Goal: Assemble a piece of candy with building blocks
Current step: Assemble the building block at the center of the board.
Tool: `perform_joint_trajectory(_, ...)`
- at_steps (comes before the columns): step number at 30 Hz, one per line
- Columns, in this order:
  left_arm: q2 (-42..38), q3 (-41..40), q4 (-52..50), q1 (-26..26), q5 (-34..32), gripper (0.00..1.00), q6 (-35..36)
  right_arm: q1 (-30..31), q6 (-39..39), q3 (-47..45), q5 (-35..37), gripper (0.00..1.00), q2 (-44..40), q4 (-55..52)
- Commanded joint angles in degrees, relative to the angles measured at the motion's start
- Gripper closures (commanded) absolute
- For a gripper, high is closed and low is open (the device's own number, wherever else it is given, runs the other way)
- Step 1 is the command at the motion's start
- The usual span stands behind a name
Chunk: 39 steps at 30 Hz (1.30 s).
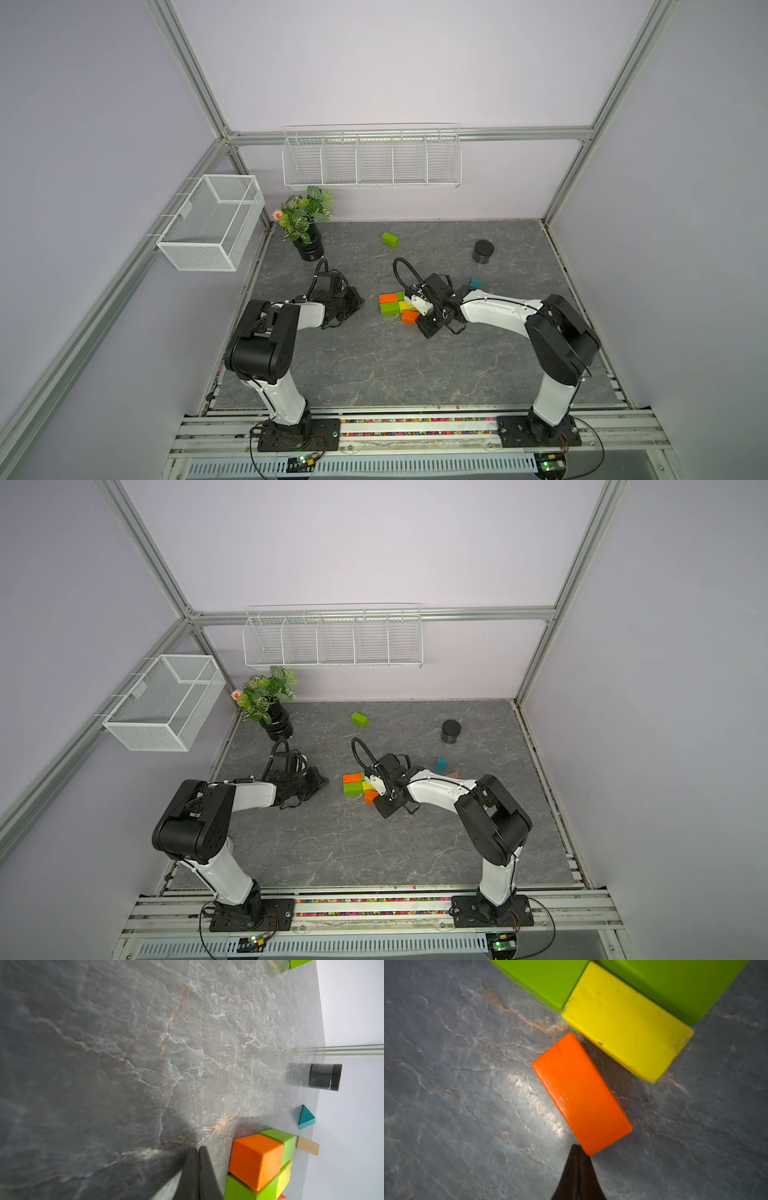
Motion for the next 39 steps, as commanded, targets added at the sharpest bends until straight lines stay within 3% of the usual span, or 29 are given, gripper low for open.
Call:
perform_joint_trajectory(1, 3.6, -2.2, -10.6, -0.4, -3.9, 1.00, -0.1, 0.3, 0.4, 1.3, 0.1, 0.93, 1.3, 0.7)
perform_joint_trajectory(24, 4.0, -2.1, -10.5, -0.5, -3.6, 1.00, -0.1, -1.1, -1.8, 3.9, 2.9, 0.93, 2.8, 0.0)
perform_joint_trajectory(29, 0.9, -2.6, -12.9, -0.5, -7.3, 1.00, 0.0, -1.1, -1.8, 4.5, 2.9, 0.93, 1.3, -3.4)
perform_joint_trajectory(31, -2.0, -1.9, -15.9, -0.4, -10.9, 1.00, 0.9, -1.1, -1.7, 3.1, 4.0, 0.89, -1.2, -3.9)
perform_joint_trajectory(33, -5.8, -0.7, -19.3, -0.5, -14.3, 1.00, 2.0, -1.1, -1.2, 1.3, 5.7, 0.77, -4.9, -4.2)
perform_joint_trajectory(36, -10.9, 2.1, -23.6, -0.4, -17.7, 1.00, 4.0, -1.2, -1.0, -0.8, 7.0, 0.68, -9.8, -4.6)
perform_joint_trajectory(39, -12.2, 7.0, -28.3, -0.2, -18.5, 1.00, 6.7, -1.5, -0.8, -2.2, 7.9, 0.64, -13.1, -4.4)
